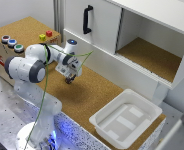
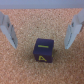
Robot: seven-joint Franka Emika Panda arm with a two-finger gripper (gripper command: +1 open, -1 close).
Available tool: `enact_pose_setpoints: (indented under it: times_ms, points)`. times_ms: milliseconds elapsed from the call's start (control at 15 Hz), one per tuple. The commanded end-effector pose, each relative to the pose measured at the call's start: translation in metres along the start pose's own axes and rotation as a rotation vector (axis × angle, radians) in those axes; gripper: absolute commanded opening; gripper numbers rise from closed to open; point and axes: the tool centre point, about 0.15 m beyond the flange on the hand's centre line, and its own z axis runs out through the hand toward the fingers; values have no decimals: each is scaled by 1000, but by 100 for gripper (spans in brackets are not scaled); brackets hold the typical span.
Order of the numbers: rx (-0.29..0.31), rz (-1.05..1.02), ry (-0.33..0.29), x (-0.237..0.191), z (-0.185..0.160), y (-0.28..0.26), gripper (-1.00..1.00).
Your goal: Place the purple object on the table
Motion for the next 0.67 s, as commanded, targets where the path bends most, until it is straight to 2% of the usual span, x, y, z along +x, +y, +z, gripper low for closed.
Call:
enact_pose_setpoints:
  times_ms: [0, 467, 533, 600]
  points:
    - [-2, -1, -89, 16, -1, 1, 100]
    - [-2, -1, -89, 16, -1, 1, 100]
    - [9, 25, 9, 1, -7, 2, 100]
    - [0, 55, 24, 1, -23, 2, 100]
